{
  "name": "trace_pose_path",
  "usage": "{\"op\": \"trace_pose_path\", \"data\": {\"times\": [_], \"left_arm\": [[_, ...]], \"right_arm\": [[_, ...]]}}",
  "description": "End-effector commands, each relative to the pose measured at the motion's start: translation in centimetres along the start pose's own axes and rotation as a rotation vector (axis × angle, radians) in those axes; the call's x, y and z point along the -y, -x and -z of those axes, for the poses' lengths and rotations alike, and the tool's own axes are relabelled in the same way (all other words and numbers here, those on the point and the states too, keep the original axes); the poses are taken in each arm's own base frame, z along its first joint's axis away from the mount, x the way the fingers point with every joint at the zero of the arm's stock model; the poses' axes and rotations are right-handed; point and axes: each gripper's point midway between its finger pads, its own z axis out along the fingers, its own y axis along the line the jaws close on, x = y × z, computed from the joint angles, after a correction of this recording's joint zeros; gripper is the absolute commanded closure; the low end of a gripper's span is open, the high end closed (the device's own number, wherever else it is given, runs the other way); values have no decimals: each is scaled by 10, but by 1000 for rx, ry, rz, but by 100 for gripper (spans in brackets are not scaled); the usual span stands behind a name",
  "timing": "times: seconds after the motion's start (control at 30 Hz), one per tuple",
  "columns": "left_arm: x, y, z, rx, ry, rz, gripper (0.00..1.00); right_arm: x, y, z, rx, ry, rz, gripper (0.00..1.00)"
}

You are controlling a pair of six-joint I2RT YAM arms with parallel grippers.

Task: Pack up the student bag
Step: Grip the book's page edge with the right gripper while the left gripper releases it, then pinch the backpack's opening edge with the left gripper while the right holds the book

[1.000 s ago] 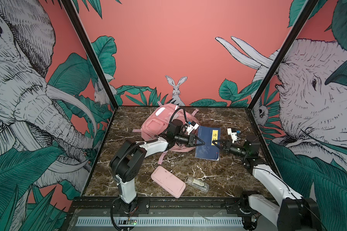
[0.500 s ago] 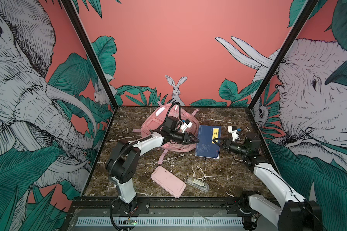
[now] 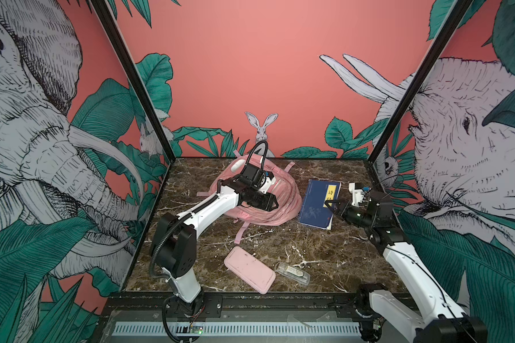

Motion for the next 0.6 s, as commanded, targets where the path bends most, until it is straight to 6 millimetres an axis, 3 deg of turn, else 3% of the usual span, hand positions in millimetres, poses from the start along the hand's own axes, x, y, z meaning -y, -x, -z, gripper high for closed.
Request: {"op": "trace_pose_path", "data": {"times": [0.0,0.27,0.57], "left_arm": [[-22,-6,3,-56,251,-129,48],[-27,3,-15,-92,521,-318,55],[-40,16,-38,-103,588,-341,56]], "right_arm": [[-4,18,5,67,-36,30,100],[-5,18,1,51,-33,12,100],[0,1,4,19,-50,29,100]]}}
